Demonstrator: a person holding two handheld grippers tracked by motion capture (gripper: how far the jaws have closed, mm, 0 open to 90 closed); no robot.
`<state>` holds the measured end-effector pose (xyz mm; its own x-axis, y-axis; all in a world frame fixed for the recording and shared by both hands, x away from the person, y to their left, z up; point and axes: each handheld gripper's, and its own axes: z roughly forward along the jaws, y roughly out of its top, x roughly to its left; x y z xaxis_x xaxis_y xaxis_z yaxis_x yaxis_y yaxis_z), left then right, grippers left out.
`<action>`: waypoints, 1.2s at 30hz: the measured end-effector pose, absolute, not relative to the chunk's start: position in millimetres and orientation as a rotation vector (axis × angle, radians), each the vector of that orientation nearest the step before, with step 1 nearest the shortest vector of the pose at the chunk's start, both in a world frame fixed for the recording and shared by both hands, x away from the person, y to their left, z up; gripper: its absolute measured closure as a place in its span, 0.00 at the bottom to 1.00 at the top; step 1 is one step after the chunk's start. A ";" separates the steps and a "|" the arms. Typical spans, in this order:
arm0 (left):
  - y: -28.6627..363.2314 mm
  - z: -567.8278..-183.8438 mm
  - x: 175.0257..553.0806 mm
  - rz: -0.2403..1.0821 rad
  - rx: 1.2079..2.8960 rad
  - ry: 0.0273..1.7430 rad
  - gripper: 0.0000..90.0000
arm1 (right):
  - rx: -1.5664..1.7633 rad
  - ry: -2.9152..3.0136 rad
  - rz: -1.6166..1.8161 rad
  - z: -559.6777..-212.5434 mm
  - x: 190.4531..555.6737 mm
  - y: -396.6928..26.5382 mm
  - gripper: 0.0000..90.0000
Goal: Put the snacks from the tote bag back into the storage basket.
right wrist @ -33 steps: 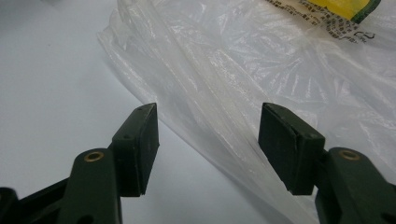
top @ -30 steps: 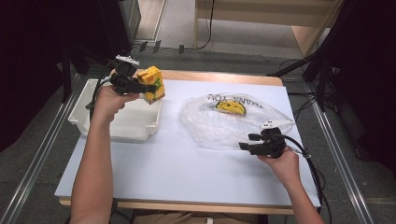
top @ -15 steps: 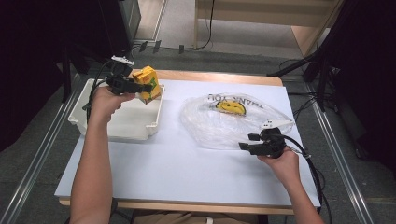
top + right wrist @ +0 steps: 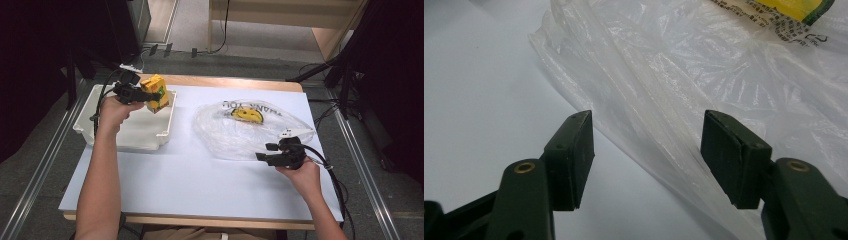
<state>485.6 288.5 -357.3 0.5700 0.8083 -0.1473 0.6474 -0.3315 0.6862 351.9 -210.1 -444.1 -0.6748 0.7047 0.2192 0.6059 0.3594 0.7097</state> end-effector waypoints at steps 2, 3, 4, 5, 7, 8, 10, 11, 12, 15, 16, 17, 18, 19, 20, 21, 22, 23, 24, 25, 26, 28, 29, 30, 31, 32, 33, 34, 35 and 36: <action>288.4 -362.6 487.8 0.278 2.080 1.168 0.57 | 1.205 2.487 1.214 -444.3 352.1 -210.1 0.43; 288.5 -365.1 488.9 0.271 2.087 1.168 0.57 | 1.209 2.487 1.214 -444.3 352.0 -210.0 0.43; 287.7 -367.7 489.7 0.273 2.088 1.174 0.57 | 1.205 2.487 1.214 -444.3 352.0 -210.1 0.43; 287.3 -369.9 490.5 0.269 2.094 1.175 0.57 | 1.204 2.487 1.214 -444.2 352.0 -210.1 0.43; 286.2 -373.0 491.3 0.279 2.101 1.176 0.57 | 1.207 2.486 1.215 -444.2 352.1 -210.1 0.43; 285.9 -375.3 491.9 0.282 2.099 1.175 0.57 | 1.210 2.486 1.214 -444.2 352.1 -210.1 0.43; 286.9 -379.0 493.2 0.262 2.090 1.183 0.57 | 1.212 2.489 1.214 -444.6 352.2 -209.8 0.43; 287.1 -381.0 493.6 0.263 2.091 1.185 0.57 | 1.209 2.490 1.215 -444.7 352.3 -209.6 0.43; 286.8 -382.9 494.3 0.260 2.091 1.192 0.57 | 1.207 2.491 1.215 -444.8 352.3 -209.5 0.43; 286.1 -388.1 496.0 0.268 2.097 1.200 0.57 | 1.211 2.488 1.214 -444.7 352.3 -209.7 0.43; 286.1 -388.9 496.2 0.269 2.097 1.199 0.57 | 1.205 2.484 1.214 -444.5 352.5 -209.9 0.43; 285.7 -390.9 496.5 0.273 2.090 1.202 0.57 | 1.204 2.483 1.214 -444.4 352.4 -209.9 0.43; 285.5 -392.9 497.1 0.272 2.092 1.198 0.57 | 1.204 2.482 1.215 -444.3 352.4 -210.0 0.44; 285.2 -394.1 497.5 0.271 2.094 1.198 0.57 | 1.204 2.483 1.216 -444.5 352.5 -210.0 0.44; 284.2 -395.7 497.9 0.269 2.104 1.198 0.57 | 1.203 2.483 1.215 -444.6 352.5 -209.9 0.44; 282.8 -397.4 498.0 0.279 2.119 1.191 0.57 | 1.207 2.485 1.215 -444.6 352.3 -209.7 0.44; 281.4 -399.1 498.0 0.291 2.132 1.186 0.57 | 1.204 2.487 1.214 -444.7 352.3 -209.6 0.44; 280.6 -400.8 498.3 0.291 2.138 1.181 0.57 | 1.203 2.488 1.215 -444.8 352.3 -209.6 0.44; 280.0 -402.6 498.5 0.292 2.135 1.183 0.57 | 1.205 2.488 1.215 -444.8 352.3 -209.6 0.44; 279.9 -404.3 499.0 0.290 2.136 1.184 0.57 | 1.204 2.487 1.215 -444.8 352.3 -209.6 0.44; 279.5 -406.0 499.6 0.285 2.136 1.189 0.57 | 1.204 2.488 1.215 -444.7 352.3 -209.7 0.44; 278.4 -409.1 500.4 0.284 2.145 1.193 0.57 | 1.207 2.486 1.215 -444.7 352.3 -209.6 0.44; 278.5 -409.8 500.1 0.290 2.134 1.186 0.57 | 1.209 2.487 1.216 -444.7 352.4 -209.6 0.44; 278.7 -410.3 500.1 0.298 2.129 1.185 0.57 | 1.207 2.488 1.215 -444.8 352.4 -209.6 0.44; 278.5 -411.3 500.4 0.301 2.125 1.191 0.57 | 1.205 2.489 1.215 -445.0 352.5 -209.6 0.44; 279.1 -412.0 500.2 0.299 2.119 1.188 0.57 | 1.205 2.489 1.214 -445.1 352.5 -209.6 0.44; 279.8 -413.1 499.4 0.297 2.113 1.183 0.57 | 1.208 2.490 1.212 -445.1 352.4 -209.5 0.44; 280.5 -414.0 498.5 0.303 2.112 1.175 0.57 | 1.208 2.491 1.209 -445.3 352.4 -209.5 0.44; 280.7 -414.3 497.9 0.299 2.115 1.176 0.56 | 1.208 2.491 1.208 -445.3 352.4 -209.5 0.44; 280.8 -414.6 497.6 0.301 2.120 1.173 0.56 | 1.208 2.490 1.210 -445.2 352.2 -209.5 0.44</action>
